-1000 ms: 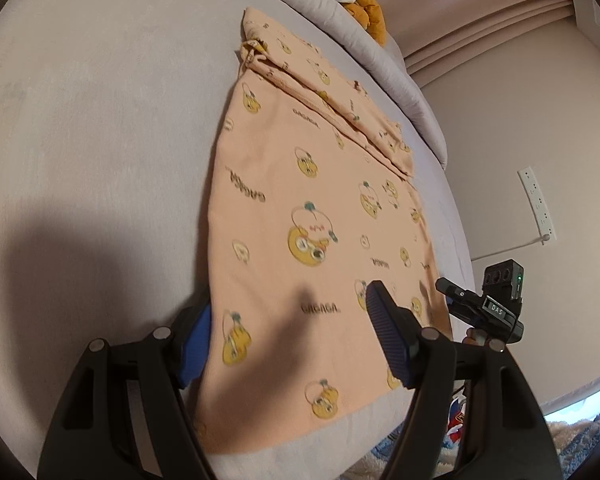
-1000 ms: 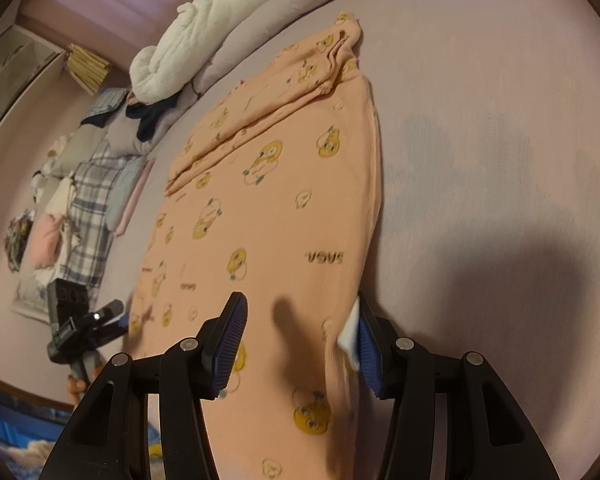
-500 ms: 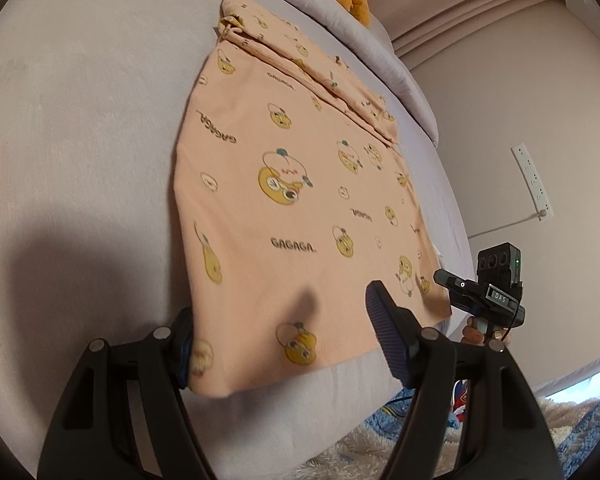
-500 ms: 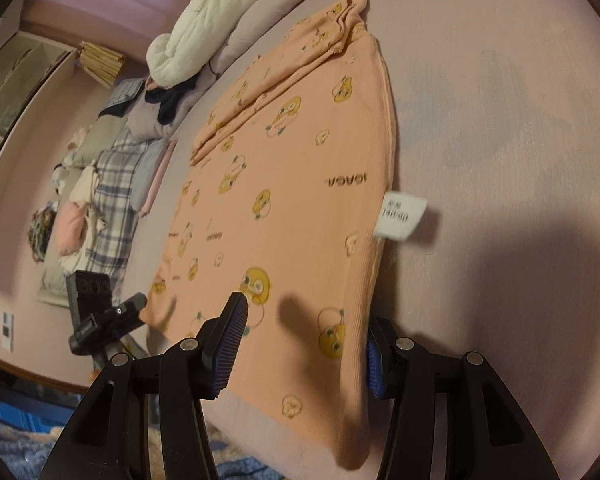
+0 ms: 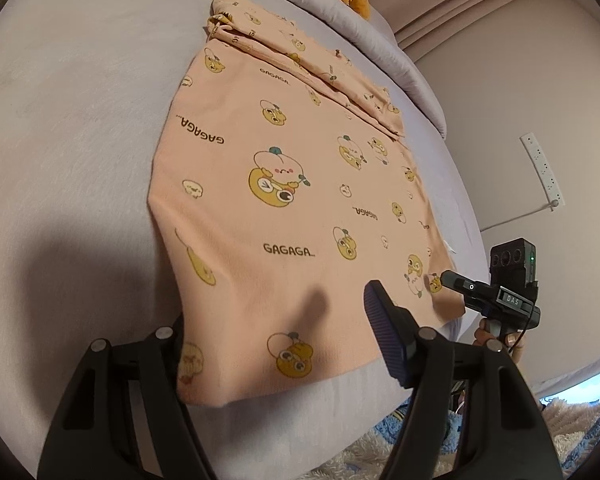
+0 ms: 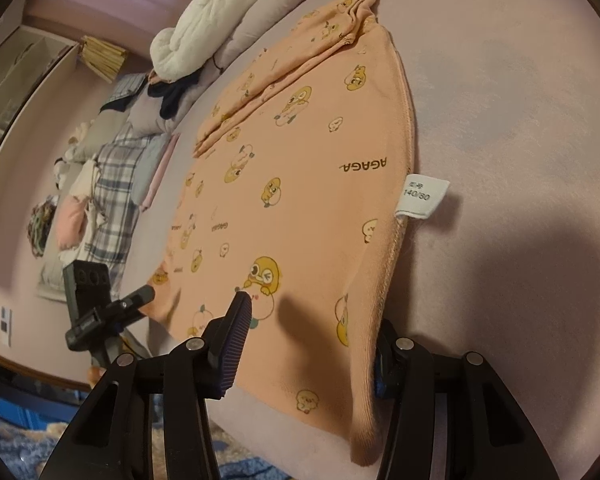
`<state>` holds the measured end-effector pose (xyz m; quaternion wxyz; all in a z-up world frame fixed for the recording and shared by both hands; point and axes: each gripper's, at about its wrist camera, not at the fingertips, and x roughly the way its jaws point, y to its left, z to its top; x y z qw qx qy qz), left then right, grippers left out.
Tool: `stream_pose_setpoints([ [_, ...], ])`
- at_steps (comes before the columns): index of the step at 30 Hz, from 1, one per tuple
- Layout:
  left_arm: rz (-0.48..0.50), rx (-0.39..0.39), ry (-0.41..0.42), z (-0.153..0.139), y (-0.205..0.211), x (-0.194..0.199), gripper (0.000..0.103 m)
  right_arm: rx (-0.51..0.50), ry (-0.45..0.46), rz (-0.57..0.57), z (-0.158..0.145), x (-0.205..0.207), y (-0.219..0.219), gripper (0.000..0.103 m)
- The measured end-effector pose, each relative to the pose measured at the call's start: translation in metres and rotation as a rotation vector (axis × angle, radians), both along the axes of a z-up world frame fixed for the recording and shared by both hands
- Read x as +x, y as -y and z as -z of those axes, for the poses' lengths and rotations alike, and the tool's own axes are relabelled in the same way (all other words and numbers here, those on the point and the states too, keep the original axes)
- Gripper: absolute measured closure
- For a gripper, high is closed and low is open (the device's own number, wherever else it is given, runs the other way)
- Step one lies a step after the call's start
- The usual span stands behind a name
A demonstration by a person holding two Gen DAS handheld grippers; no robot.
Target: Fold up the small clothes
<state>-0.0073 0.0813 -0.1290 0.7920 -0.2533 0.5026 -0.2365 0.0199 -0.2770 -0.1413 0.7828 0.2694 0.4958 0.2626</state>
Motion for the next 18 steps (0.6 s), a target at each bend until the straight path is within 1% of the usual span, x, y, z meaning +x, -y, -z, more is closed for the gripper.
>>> stream_pose_setpoints([
  [6,-0.006,-0.006,-0.004,-0.0001,-0.001,0.0018,0.038,-0.003,0.003,-0.001,-0.0004,0.001,-0.0022,0.052],
  [8,-0.005,-0.002,-0.003,-0.0003,-0.0014,0.0015,0.041,-0.004,0.005,-0.003,-0.0012,0.0017,-0.0028,0.052],
  [9,-0.006,0.002,-0.004,-0.0002,-0.0016,0.0014,0.043,-0.006,0.006,-0.005,-0.0015,0.0022,-0.0031,0.052],
  [10,-0.009,0.006,-0.005,0.0001,-0.0028,0.001,0.049,-0.008,0.007,-0.007,-0.0019,0.0027,-0.0028,0.052],
  [12,-0.019,0.011,-0.011,0.0013,-0.0049,0.0013,0.054,-0.013,0.01,-0.01,-0.0027,0.0035,-0.0034,0.052],
  [15,-0.027,0.003,-0.018,0.0027,-0.0078,0.0012,0.058,-0.018,0.014,-0.017,-0.0029,0.0045,-0.0046,0.052],
  [18,-0.027,0.007,-0.016,0.0026,-0.0076,0.0003,0.058,-0.018,0.014,-0.017,-0.0027,0.0041,-0.0041,0.052],
])
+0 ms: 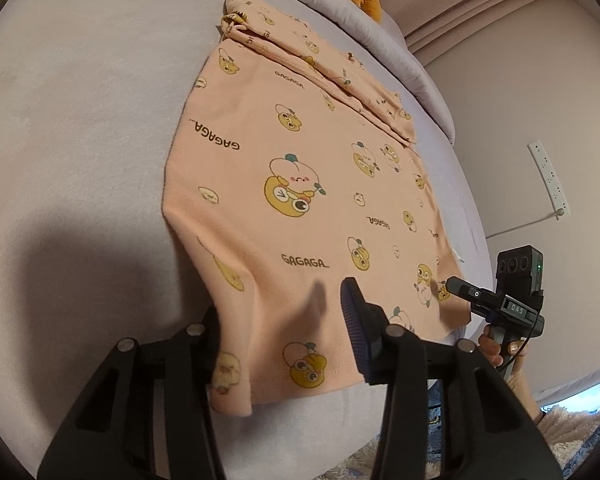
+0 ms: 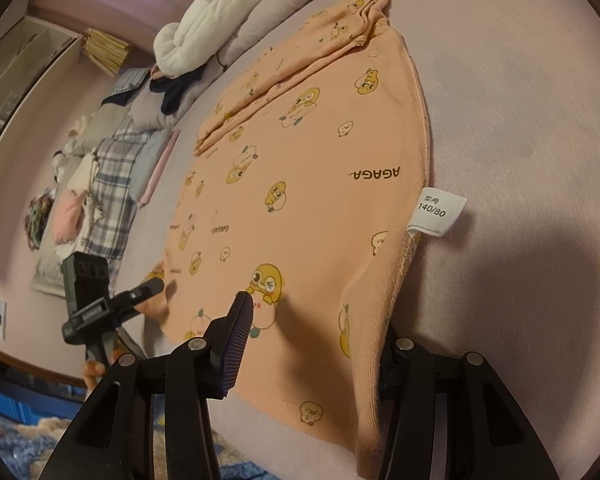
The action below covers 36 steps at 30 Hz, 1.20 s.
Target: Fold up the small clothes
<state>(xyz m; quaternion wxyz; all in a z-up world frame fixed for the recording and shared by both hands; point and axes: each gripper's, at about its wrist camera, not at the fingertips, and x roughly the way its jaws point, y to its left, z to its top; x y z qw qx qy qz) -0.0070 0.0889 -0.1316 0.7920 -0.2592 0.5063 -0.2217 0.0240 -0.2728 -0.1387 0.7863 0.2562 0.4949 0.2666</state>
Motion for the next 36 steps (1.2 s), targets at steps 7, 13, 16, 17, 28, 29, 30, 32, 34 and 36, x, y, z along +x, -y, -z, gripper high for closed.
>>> stream_pose_setpoints([
  [7,0.003,0.011,0.002,-0.0005,0.0006,-0.0007,0.058,-0.002,0.0,0.0,0.0002,0.0004,-0.0019,0.052],
  [13,0.003,0.02,0.001,-0.0011,-0.0003,-0.0029,0.059,-0.003,0.001,-0.001,0.0,0.0006,-0.0021,0.052],
  [16,0.005,0.025,0.0,-0.0014,-0.0022,-0.005,0.06,-0.002,0.001,0.0,0.0001,0.0008,-0.0019,0.052],
  [17,0.006,0.025,0.0,-0.0011,-0.0029,-0.0057,0.06,-0.001,0.001,0.0,0.0002,0.0004,-0.0018,0.052],
  [28,-0.012,0.052,-0.006,0.0017,-0.0012,-0.0031,0.079,-0.005,0.005,0.0,0.0003,0.0014,-0.0018,0.052],
  [29,-0.015,0.051,-0.008,0.0021,-0.0019,-0.003,0.08,-0.004,0.004,0.0,0.0001,0.0015,-0.002,0.052],
  [30,-0.019,0.05,-0.01,0.0027,-0.0029,-0.0031,0.082,-0.004,0.004,-0.001,0.0,0.0015,-0.0021,0.052],
  [32,-0.026,0.046,-0.013,0.0031,-0.0039,-0.0029,0.084,-0.007,0.004,-0.001,0.0,0.0018,-0.0023,0.052],
  [34,-0.029,0.046,-0.014,0.0032,-0.004,-0.0027,0.085,-0.01,0.007,-0.001,-0.0006,0.0018,-0.0028,0.052],
  [36,-0.033,0.051,-0.014,0.0029,-0.0036,-0.0028,0.09,-0.018,0.01,0.002,-0.0008,0.0009,-0.0024,0.056],
])
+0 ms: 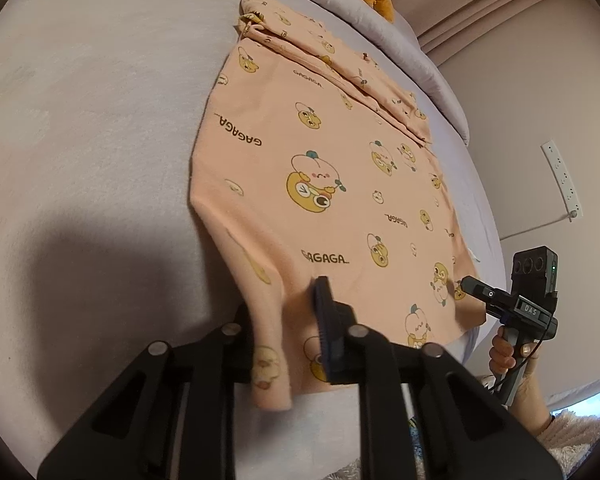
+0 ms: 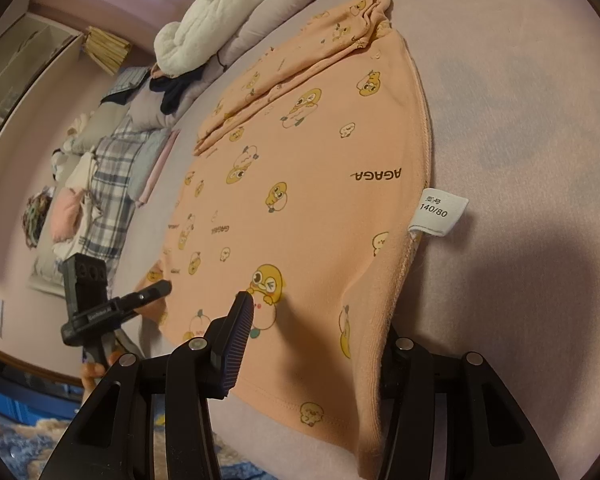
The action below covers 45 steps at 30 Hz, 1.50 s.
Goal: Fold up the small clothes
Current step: 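Close the left gripper on the pink shirt's hem while the right gripper closes beside it, then lift the hem edge off the bed with both grippers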
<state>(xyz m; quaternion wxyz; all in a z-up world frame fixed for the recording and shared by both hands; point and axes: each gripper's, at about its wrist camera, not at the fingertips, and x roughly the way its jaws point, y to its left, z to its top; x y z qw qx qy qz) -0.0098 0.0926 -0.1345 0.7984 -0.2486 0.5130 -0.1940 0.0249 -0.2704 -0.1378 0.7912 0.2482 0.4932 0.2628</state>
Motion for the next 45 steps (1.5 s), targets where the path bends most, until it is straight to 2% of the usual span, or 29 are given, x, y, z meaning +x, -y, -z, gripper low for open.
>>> stream_pose_setpoints([
  [5,-0.004,-0.014,-0.001,-0.001,0.0,0.0,0.093,-0.008,0.002,0.008,0.0,-0.001,0.002,0.072],
  [12,-0.017,-0.038,0.004,-0.002,0.0,0.001,0.096,0.0,0.017,0.006,-0.002,-0.003,-0.001,0.087],
  [15,-0.02,-0.061,0.009,-0.002,-0.002,0.002,0.096,0.014,0.027,0.002,-0.005,-0.002,-0.002,0.09],
  [23,-0.021,-0.121,0.027,-0.005,-0.003,0.003,0.096,0.06,0.061,-0.004,-0.012,-0.002,-0.003,0.09],
  [45,-0.001,-0.123,0.072,-0.017,-0.002,0.01,0.096,0.094,0.108,-0.008,-0.027,0.001,-0.005,0.09],
])
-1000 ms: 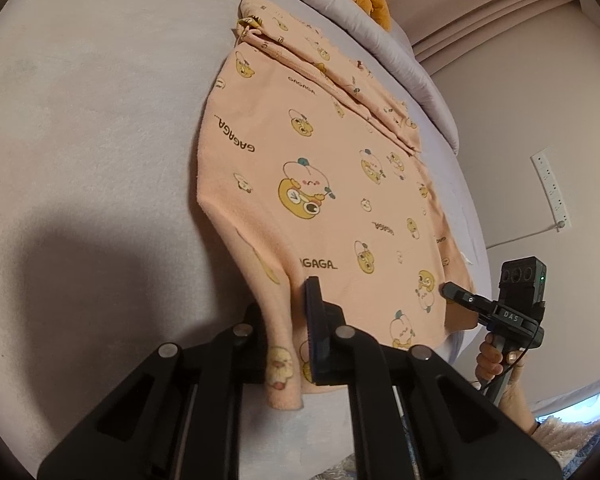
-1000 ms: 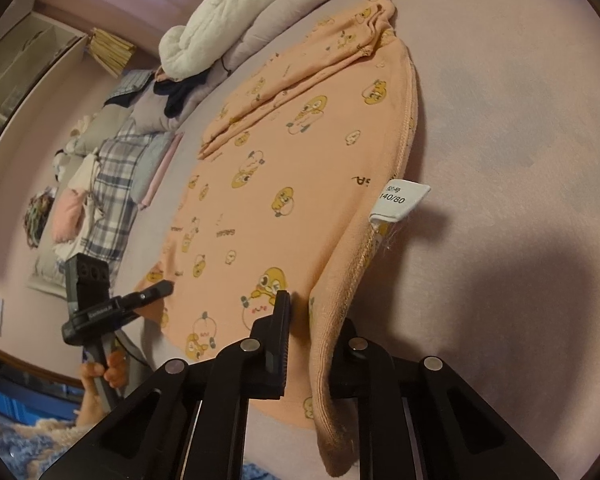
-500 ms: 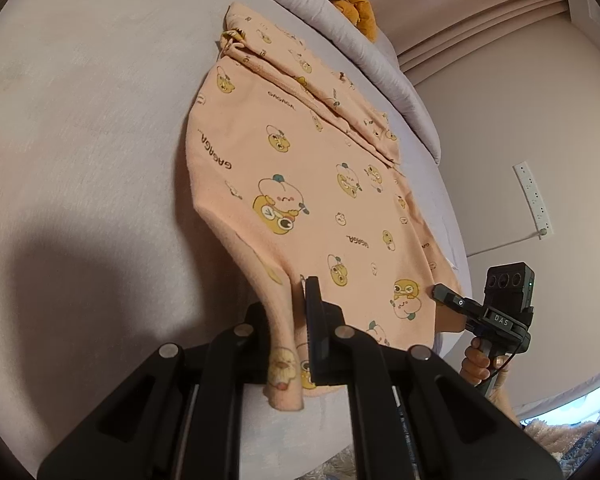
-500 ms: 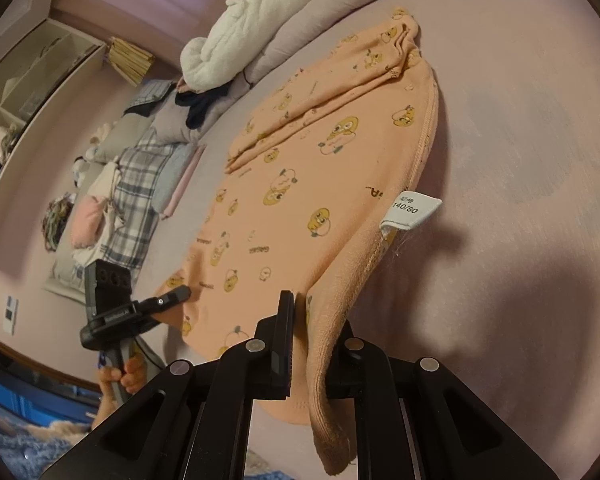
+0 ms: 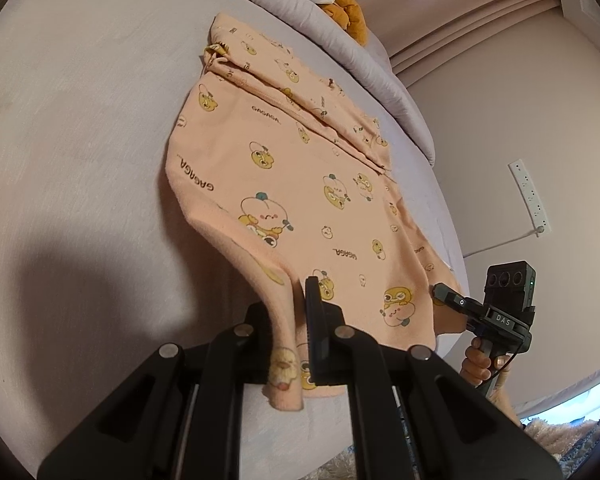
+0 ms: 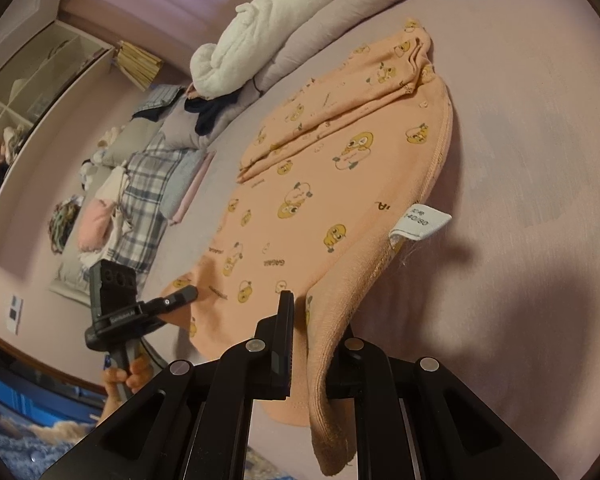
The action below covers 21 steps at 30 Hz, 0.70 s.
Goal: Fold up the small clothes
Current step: 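Lift the hem edge off the bed with both grippers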
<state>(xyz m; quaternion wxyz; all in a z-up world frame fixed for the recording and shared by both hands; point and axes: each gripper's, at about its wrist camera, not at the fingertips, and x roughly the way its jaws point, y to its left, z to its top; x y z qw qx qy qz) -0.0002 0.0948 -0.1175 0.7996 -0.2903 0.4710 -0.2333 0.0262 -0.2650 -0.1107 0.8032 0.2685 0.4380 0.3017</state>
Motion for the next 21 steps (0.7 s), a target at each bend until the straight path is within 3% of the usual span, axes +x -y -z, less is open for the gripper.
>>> stream_pose_setpoints([
  [21,0.004,-0.008,0.015,-0.0045,-0.0019,0.0028,0.096,0.004,0.011,-0.011,-0.0077,0.0072,-0.0055,0.09],
])
